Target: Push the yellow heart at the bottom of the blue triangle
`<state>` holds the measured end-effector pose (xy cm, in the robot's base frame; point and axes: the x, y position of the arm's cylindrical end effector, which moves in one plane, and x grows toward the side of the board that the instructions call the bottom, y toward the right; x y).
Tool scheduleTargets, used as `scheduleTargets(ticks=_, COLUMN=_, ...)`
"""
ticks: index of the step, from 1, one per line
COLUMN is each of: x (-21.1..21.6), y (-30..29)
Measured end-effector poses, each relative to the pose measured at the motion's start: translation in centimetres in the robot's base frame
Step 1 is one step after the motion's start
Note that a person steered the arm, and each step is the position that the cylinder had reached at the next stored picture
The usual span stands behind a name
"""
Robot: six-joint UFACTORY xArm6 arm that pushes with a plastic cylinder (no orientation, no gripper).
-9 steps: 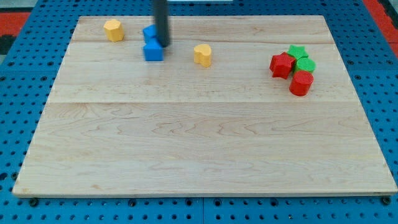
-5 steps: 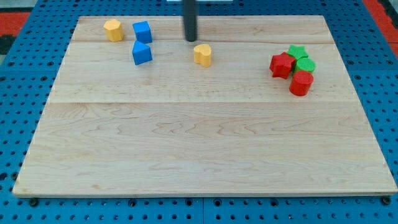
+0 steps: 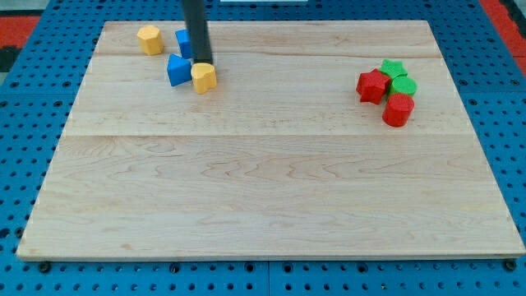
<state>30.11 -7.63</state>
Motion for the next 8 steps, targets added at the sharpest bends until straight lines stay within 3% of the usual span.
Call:
scheduleTargets(ticks=2, x=4.7, y=5.7)
scheduleTargets(ticks=3, x=5.5, y=3.7)
scheduleTargets(ticks=5, x=2.2, y=-4.8)
scheduleTargets(ticks=8, x=2.1, y=-6.6)
